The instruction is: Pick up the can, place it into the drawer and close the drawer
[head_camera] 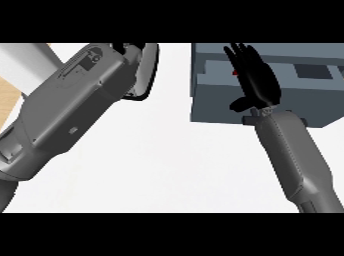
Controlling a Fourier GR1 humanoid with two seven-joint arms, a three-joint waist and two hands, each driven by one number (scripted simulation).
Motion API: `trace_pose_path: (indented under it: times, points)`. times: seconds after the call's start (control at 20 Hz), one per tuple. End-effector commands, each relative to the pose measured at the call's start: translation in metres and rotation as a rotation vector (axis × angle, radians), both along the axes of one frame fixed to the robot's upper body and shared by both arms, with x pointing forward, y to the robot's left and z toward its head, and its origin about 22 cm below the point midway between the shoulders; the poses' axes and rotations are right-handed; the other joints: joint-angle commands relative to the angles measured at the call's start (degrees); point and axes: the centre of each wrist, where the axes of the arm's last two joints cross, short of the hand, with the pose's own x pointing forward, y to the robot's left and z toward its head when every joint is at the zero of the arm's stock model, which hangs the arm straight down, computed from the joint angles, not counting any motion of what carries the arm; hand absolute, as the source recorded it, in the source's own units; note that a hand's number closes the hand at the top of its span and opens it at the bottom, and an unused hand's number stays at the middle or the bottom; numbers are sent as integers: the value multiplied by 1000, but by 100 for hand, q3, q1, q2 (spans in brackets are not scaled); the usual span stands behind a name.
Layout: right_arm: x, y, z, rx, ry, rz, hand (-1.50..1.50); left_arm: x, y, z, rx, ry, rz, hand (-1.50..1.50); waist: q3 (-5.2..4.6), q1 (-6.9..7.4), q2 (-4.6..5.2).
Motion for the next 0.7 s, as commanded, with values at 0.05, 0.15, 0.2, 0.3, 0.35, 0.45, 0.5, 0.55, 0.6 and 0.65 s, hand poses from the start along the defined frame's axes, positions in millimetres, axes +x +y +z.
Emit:
trace_pose_path:
  times: [0.05,0.15,0.2,0.3,0.35,0.45,0.5,0.55,0.6,0.65]
  points:
    - [10,-4,-27,1,-13,-41,-150,-2,19,-2,4,-3,16,-150,80,15,112]
    - [15,-3,-31,-15,-7,-64,-150,-6,11,17,-7,-13,9,-150,83,63,125]
    - [22,-4,-23,-3,-22,-68,-150,-10,6,7,-6,-11,0,-150,83,77,130]
    - [26,-5,-21,-14,-49,-87,-150,-13,21,2,-10,8,-11,-150,80,165,125]
    - [24,-7,-28,1,-55,-103,-150,-13,17,-1,-23,-4,-9,-150,83,184,166]
    - [32,-14,-19,6,-73,-118,-150,-18,32,6,4,-2,-22,-150,83,262,128]
    - [25,-23,-34,3,-78,-109,-150,-20,18,4,-19,-13,0,-150,88,203,157]
    - [38,-8,-13,-12,-86,-94,-150,-12,35,15,-11,-4,-7,-150,84,190,172]
    - [39,-7,-12,5,-114,-92,-150,-12,39,14,1,-5,2,-150,84,142,164]
    - [46,-4,-1,-2,-115,-110,-150,-16,24,15,-3,-8,-7,-150,86,201,180]
